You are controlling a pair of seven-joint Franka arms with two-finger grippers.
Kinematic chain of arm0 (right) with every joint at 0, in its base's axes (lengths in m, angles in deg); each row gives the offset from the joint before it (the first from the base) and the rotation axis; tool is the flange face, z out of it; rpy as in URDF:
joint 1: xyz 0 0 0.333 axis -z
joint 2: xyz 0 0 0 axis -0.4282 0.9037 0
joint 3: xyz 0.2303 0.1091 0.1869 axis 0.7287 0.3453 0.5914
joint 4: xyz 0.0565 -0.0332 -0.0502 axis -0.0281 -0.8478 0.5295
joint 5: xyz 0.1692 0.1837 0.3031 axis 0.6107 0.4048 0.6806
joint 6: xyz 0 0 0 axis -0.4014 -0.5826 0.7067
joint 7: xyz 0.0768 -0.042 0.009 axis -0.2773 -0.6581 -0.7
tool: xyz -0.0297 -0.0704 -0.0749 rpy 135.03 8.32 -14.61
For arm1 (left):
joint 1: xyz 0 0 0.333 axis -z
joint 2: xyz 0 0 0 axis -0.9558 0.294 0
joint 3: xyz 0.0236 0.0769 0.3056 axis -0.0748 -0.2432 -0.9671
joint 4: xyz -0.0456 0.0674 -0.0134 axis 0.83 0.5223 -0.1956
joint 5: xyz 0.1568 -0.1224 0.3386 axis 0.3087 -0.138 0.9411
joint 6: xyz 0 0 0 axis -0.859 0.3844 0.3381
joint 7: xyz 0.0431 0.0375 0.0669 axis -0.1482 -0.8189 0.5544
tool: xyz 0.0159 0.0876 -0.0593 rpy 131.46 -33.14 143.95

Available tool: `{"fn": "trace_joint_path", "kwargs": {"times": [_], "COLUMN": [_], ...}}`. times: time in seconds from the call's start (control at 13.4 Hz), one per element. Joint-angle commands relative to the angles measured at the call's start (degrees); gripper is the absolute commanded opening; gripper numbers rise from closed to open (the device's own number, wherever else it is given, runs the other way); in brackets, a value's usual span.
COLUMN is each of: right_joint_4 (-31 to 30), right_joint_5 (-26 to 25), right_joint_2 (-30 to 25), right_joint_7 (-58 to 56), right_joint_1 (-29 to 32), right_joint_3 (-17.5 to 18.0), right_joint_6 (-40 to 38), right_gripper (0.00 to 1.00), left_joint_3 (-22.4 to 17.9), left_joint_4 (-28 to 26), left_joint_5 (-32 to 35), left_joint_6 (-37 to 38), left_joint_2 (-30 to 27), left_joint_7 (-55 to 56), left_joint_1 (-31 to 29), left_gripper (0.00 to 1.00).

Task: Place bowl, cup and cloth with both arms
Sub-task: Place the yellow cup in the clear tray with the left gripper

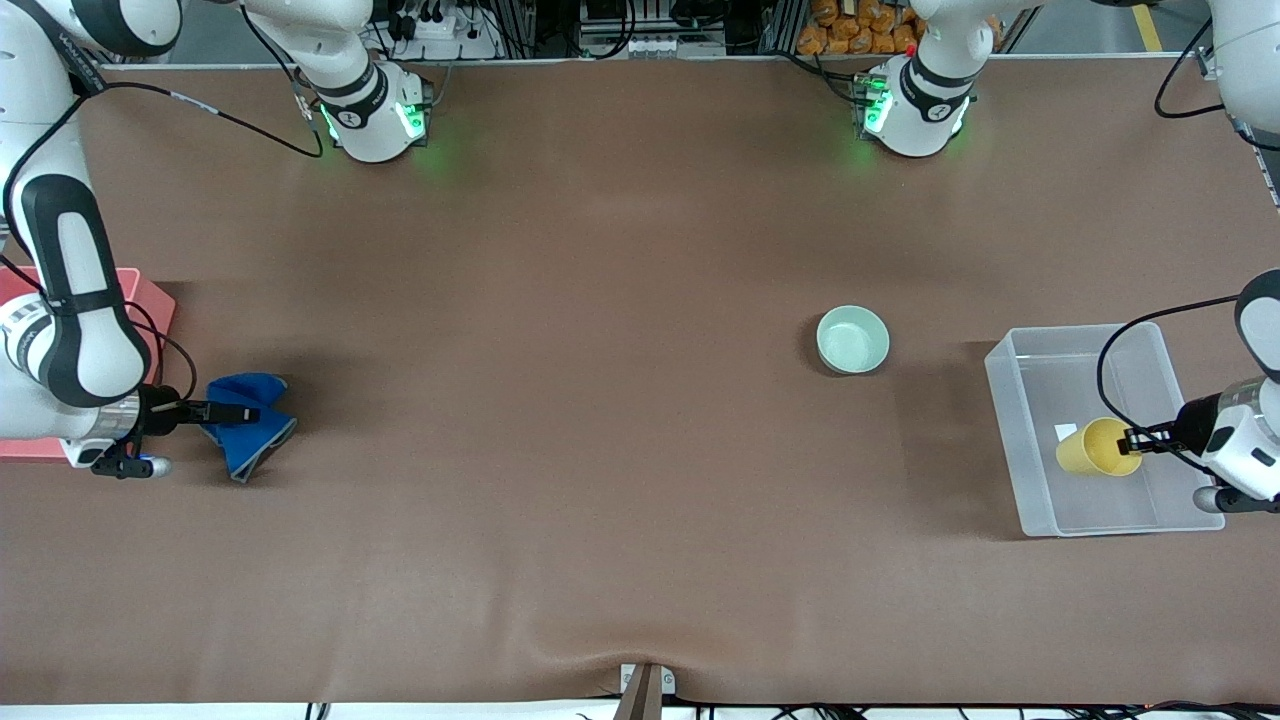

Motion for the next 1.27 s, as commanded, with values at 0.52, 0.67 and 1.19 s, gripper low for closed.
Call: {"fn": "trace_joint_path", "kwargs": {"times": [0.52,0.67,1.19], "right_joint_4": [-0.8,-0.5,2.9], "right_joint_5": [1.1,1.1,0.9], "right_joint_2": [-0.9,-1.3,-2.1], "right_joint_7": [-8.5,-9.9,-10.0], "right_joint_1": [1.9,1.8,1.0], "right_joint_3": [0.8,0.7,0.7], "right_joint_6": [0.1,-0.1,-4.7], "right_gripper": [0.0,0.0,0.0], "left_joint_3": [0.0,0.0,0.2], "left_joint_4": [0.4,0.3,0.3], "left_joint_5": [-1.0,-1.0,-1.0], "left_joint_6": [-5.9,-7.3,-11.9], "left_joint_2": [7.3,7.8,10.2], "left_joint_7": [-7.0,-7.0,-6.2], "left_joint_1": [-3.1,-2.8,-2.0], "left_gripper": [0.0,0.0,0.0]}}
